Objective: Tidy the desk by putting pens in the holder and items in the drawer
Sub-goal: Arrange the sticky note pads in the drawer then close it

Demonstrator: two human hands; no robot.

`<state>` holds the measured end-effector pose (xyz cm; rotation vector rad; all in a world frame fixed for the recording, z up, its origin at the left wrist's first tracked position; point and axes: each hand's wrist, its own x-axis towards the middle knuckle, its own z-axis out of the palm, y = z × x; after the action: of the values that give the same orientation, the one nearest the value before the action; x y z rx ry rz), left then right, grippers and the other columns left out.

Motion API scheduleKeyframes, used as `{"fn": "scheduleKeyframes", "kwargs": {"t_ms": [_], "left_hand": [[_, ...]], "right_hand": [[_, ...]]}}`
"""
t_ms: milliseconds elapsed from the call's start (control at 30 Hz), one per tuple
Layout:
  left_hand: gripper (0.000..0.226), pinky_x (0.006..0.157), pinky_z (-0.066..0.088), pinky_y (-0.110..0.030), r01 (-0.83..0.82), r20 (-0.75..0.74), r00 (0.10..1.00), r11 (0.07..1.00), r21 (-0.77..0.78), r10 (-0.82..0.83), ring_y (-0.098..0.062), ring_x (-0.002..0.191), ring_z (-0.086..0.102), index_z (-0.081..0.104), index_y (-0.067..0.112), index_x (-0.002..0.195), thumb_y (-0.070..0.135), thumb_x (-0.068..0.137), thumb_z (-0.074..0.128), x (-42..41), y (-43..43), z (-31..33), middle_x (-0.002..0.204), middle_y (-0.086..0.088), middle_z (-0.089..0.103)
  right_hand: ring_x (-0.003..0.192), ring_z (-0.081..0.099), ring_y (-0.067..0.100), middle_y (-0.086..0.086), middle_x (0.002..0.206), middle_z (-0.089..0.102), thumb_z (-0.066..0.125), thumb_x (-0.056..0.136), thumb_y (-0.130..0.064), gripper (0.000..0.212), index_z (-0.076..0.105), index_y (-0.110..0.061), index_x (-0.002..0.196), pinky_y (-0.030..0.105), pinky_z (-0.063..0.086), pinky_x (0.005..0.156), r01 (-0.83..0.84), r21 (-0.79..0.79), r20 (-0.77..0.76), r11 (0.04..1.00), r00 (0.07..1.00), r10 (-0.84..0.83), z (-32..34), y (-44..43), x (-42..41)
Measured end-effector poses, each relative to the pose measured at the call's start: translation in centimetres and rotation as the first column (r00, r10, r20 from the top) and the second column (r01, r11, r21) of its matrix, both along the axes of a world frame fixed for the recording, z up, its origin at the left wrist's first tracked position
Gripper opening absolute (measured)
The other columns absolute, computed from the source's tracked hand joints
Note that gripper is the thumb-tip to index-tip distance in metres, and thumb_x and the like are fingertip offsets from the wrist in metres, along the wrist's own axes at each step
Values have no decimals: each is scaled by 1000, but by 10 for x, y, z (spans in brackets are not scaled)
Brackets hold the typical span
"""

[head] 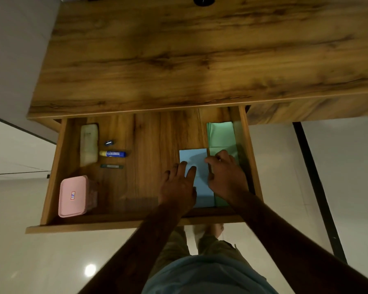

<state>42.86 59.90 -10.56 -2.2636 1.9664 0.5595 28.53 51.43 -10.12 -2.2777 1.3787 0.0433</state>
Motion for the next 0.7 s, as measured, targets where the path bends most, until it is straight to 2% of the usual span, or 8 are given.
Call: {"fn": "scheduleKeyframes", "kwargs": {"t_ms": [133, 267, 333, 433, 500, 600, 700], "left_hand": [[61, 118, 25, -45, -17, -42, 999, 993, -114, 12, -31, 148, 22, 28, 22, 152, 44, 98, 47, -10, -2, 20, 161, -10, 22], [59, 119, 25, -43, 28, -54, 998, 982, -187, -38, -28, 148, 22, 29, 25, 151, 46, 98, 46, -18, -6, 40, 161, -6, 24], [58, 114, 32, -43, 76, -46, 995, 969, -233, -89, -28, 144, 33, 39, 23, 147, 45, 95, 53, -22, -6, 52, 156, -7, 35], [56, 99, 46, -42, 161, -7, 985, 932, -324, -173, -28, 127, 53, 54, 19, 133, 43, 84, 63, -26, -4, 62, 139, -8, 55], [60, 100, 44, -41, 212, 10, 975, 918, -336, -222, -27, 129, 50, 50, 22, 136, 43, 82, 64, -27, 0, 68, 141, -6, 51], [66, 109, 37, -41, 280, 1, 955, 898, -341, -297, -22, 139, 35, 35, 27, 145, 43, 86, 61, -35, 7, 75, 152, -1, 36], [69, 108, 37, -40, 349, -14, 925, 866, -357, -379, -22, 140, 33, 34, 26, 146, 41, 86, 64, -54, 19, 87, 153, -2, 35]], "right_hand": [[124, 49, 22, 3, 134, 47, 68, 88, -22, 48, 57, -24, 135, 34, 52, 95, 10, -7, 62, 1000, 998, -9, 20, 6, -8], [124, 51, 22, 2, 137, 48, 67, 90, -25, 49, 55, -23, 138, 33, 47, 101, 21, -78, 61, 997, 998, -16, 40, 21, -19], [126, 50, 24, 0, 139, 47, 67, 88, -29, 54, 52, -26, 140, 38, 47, 104, 80, -98, 73, 992, 995, -73, 48, 30, -23], [130, 47, 24, -1, 143, 43, 66, 87, -35, 62, 45, -30, 145, 42, 46, 105, 175, -131, 68, 976, 984, -167, 62, 46, -30], [133, 43, 24, -1, 147, 40, 66, 86, -38, 66, 41, -30, 147, 42, 43, 105, 245, -147, 60, 958, 969, -239, 70, 61, -37], [137, 38, 24, -1, 151, 35, 66, 83, -39, 74, 36, -33, 150, 44, 41, 107, 349, -164, 69, 923, 937, -342, 81, 86, -52], [141, 34, 23, -3, 155, 33, 66, 81, -37, 80, 31, -35, 153, 45, 38, 109, 455, -187, 79, 871, 890, -448, 90, 114, -75]]}}
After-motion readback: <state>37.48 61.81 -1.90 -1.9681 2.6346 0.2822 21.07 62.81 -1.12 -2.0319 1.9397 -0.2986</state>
